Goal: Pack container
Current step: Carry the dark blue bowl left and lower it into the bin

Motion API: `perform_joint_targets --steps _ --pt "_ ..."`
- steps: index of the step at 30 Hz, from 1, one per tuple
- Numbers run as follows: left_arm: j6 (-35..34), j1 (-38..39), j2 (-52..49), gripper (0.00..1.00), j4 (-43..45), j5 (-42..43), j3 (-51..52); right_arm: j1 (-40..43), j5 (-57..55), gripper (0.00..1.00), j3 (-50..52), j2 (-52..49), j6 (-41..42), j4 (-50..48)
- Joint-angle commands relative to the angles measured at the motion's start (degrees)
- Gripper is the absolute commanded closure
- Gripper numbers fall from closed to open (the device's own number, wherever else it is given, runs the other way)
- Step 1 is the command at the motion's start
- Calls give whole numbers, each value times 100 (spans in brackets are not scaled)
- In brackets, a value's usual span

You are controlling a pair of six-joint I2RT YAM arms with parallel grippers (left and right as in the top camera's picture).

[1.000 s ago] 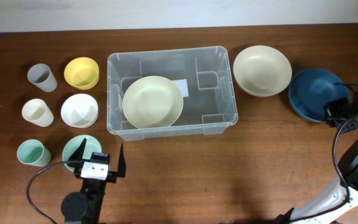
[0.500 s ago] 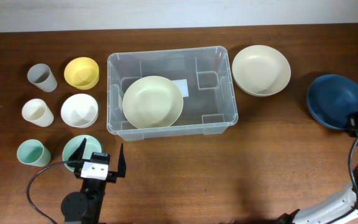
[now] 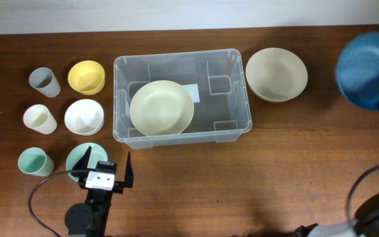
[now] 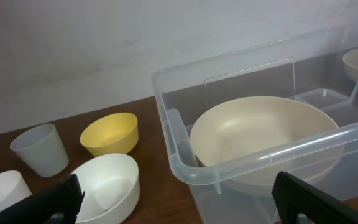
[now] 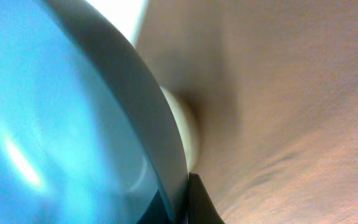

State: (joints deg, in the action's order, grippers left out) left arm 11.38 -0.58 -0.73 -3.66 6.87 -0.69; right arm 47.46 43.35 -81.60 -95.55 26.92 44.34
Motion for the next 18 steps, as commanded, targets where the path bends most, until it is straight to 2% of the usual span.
perform_joint_targets --steps 1,7,14,18 --pt "52 -35 35 0 -26 -9 20 -804 424 96 -103 802 -317 179" --pt "52 -35 35 0 -26 -7 20 -2791 -203 96 -101 1178 -417 350" --pt "52 -35 35 0 -26 -9 20 -5130 -1676 96 -96 774 144 201" --pt "52 -33 35 0 -26 -7 20 -6019 -1751 96 -96 356 409 -212"
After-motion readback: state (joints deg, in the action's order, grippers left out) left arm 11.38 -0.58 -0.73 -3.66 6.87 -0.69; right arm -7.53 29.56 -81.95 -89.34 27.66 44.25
